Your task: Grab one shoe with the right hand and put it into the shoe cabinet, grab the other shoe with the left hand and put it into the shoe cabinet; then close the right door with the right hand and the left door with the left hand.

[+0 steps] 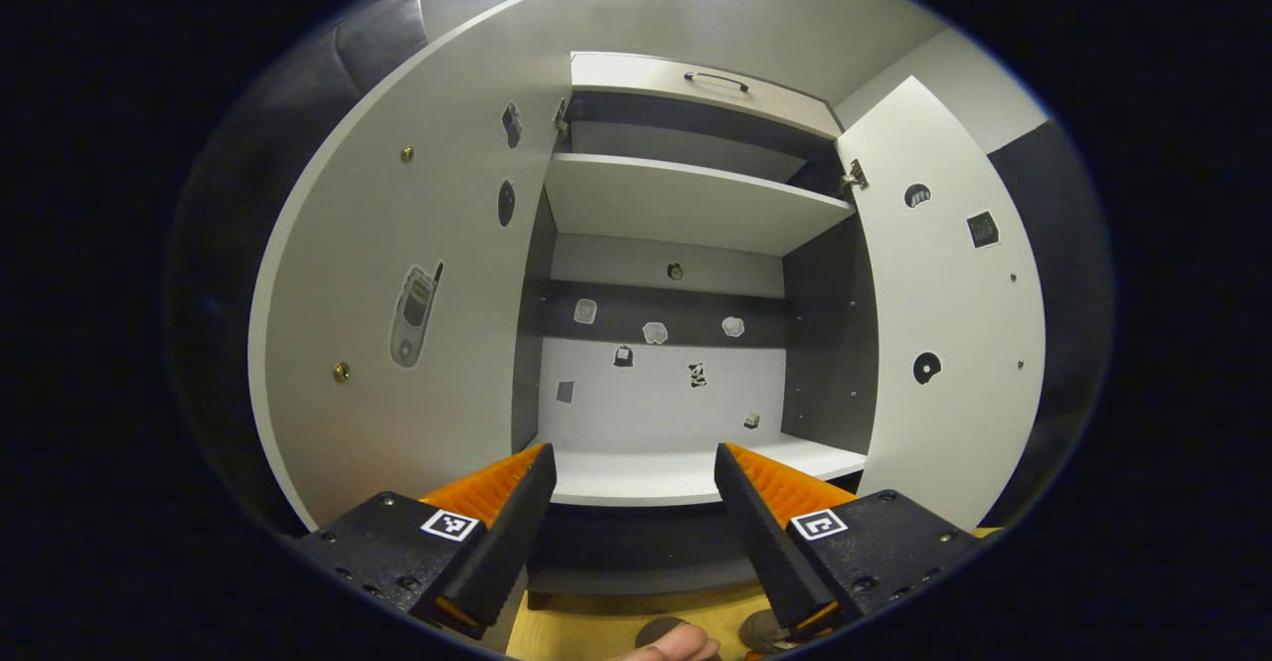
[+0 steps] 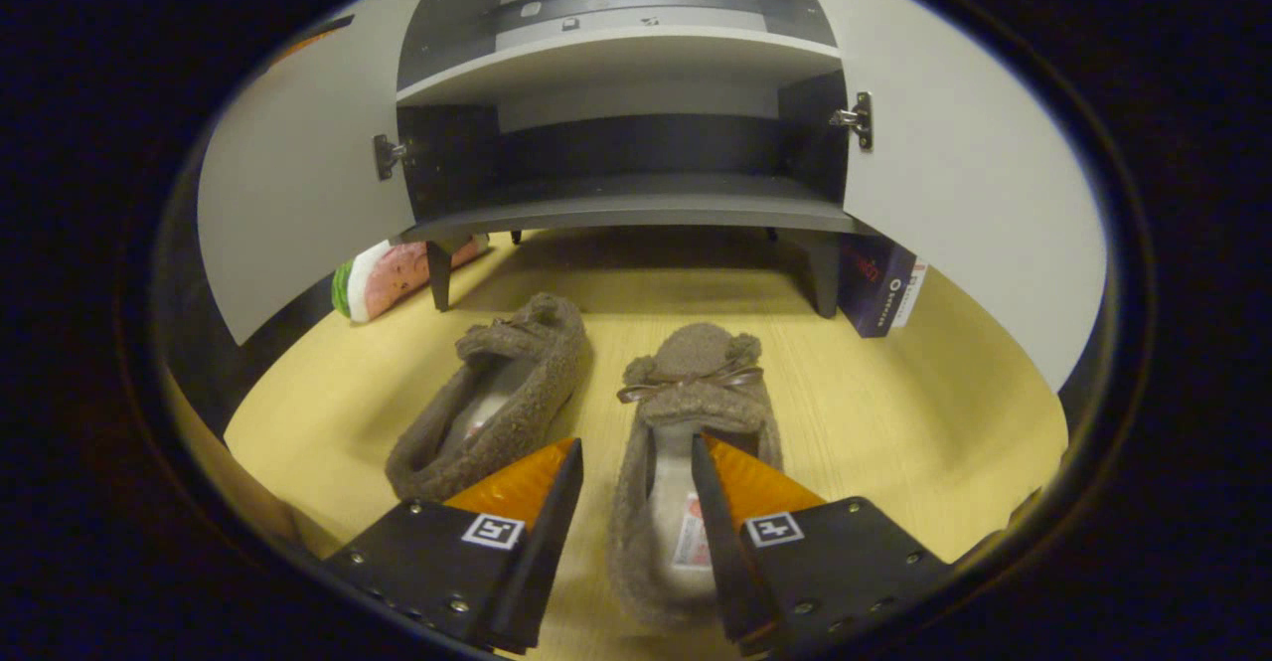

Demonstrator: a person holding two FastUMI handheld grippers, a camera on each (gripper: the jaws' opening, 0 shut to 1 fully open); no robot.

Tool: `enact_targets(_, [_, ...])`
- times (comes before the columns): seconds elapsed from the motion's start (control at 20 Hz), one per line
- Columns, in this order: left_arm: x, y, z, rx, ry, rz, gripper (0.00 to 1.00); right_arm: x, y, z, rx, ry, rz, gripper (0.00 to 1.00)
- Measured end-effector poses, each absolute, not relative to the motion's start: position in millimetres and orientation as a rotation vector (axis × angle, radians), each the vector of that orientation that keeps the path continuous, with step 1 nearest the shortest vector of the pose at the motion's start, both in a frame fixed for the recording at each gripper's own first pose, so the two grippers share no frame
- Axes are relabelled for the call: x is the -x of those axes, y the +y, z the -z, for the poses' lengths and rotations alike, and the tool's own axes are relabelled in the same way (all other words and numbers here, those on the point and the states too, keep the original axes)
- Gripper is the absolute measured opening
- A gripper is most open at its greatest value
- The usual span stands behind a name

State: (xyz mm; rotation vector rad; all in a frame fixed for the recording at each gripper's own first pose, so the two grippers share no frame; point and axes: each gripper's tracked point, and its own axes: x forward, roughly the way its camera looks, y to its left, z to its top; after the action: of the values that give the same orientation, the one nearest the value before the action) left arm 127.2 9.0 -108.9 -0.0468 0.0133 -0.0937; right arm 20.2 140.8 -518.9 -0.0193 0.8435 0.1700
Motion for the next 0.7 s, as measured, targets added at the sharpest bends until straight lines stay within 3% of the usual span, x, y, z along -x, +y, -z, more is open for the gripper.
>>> enact_targets(0.1, [-131, 9, 103, 0.044, -0.02, 0.09, 0.98, -16, 153, 532, -0.004, 0.899, -0.214, 0.66])
enact_targets(0.15, [-133, 10, 105, 0.044, -0.024, 0.081, 0.98, -20, 138, 534, 0.027, 0.909, -0.152, 0.64])
enact_targets(0.25, [-139, 11, 113, 0.042, -0.007, 0.066, 0.98, -26, 141, 535, -0.016, 0.896, -0.156, 0.2])
enact_targets(0.35, [-145, 8, 120, 0.027, 0.01, 0.076, 0.98, -27, 144, 527, -0.031, 0.863, -0.203, 0.18])
enact_targets(0.4, [-148, 6, 122, 0.024, 0.018, 0.083, 0.98, -28, 142, 524, -0.053, 0.863, -0.217, 0.01])
enact_targets(0.7, [-158, -1, 135, 0.018, 0.051, 0.121, 0.98, -39, 136, 468, -0.029, 0.778, -0.254, 0.01])
